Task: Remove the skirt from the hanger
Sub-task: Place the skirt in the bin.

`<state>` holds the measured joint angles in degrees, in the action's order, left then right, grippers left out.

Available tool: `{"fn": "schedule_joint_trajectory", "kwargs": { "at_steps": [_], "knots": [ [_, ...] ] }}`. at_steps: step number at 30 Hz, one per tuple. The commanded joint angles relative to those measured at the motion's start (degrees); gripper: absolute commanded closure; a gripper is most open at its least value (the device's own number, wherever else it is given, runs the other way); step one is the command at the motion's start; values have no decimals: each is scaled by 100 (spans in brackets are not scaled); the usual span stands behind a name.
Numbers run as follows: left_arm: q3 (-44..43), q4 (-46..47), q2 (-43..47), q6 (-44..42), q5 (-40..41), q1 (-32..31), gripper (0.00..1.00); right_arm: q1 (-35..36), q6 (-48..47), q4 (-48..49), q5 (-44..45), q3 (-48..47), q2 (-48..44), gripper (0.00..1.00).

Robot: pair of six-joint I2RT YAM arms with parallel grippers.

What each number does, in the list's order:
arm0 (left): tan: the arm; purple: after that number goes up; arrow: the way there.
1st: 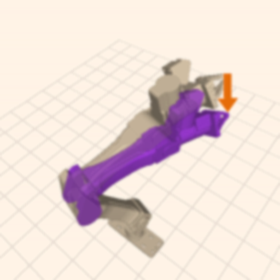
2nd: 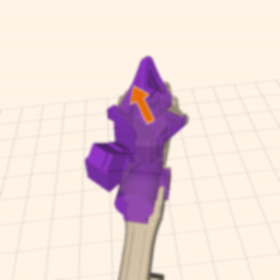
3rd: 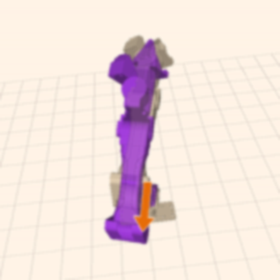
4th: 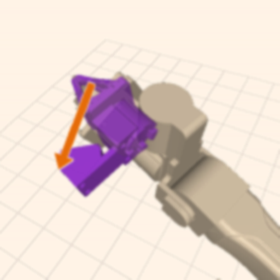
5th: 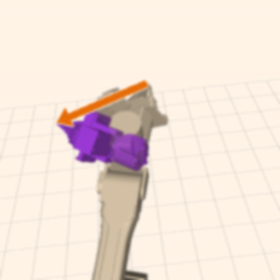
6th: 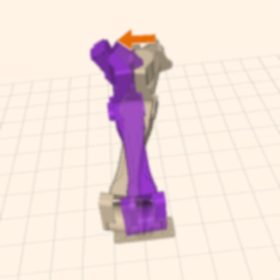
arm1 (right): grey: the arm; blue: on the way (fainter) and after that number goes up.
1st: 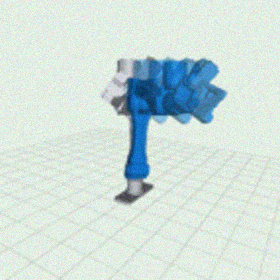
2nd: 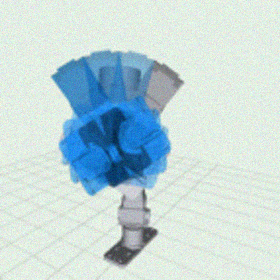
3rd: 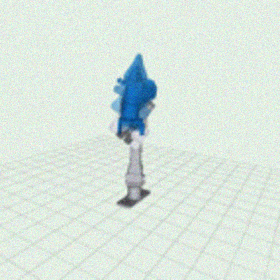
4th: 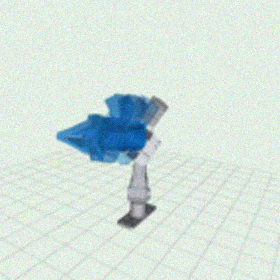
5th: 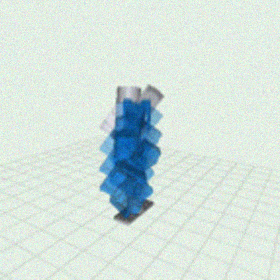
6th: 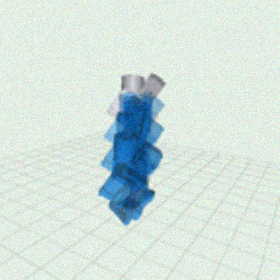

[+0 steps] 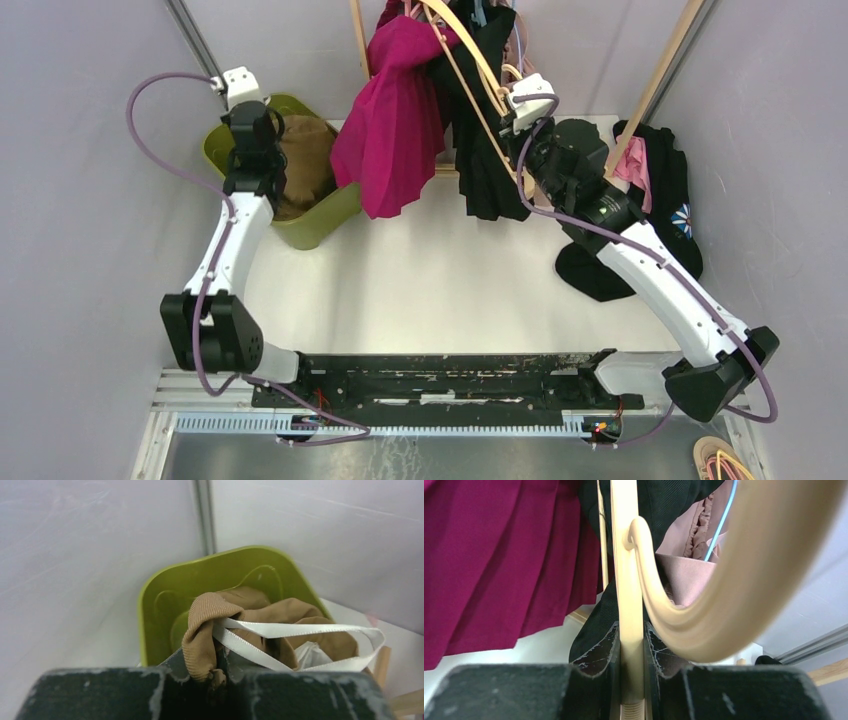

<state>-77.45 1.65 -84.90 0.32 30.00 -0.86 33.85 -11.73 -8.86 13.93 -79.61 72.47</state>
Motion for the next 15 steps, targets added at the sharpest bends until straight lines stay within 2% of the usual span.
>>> {"fn": "schedule_joint_trajectory", "kwargs": {
  "at_steps": [1,2,3,4,11,15],
  "knots": [
    [474,207,561,333,1053,16,97,-32,257,170,-75,-447,-357,99],
    [554,147,569,345,1264,18,94,-29,262,108,-87,-468,-400,99],
    [604,78,564,367,1328,16,85,-28,252,33,-93,-493,-444,99],
    [632,-59,556,407,1340,18,70,-27,243,-66,-63,-539,-490,99],
    [821,-427,705,666,1186,11,18,-31,-282,-370,671,-687,-874,99],
    [662,-674,659,739,713,-96,3,-35,-579,-501,1269,-741,-920,99]
  ]
}}
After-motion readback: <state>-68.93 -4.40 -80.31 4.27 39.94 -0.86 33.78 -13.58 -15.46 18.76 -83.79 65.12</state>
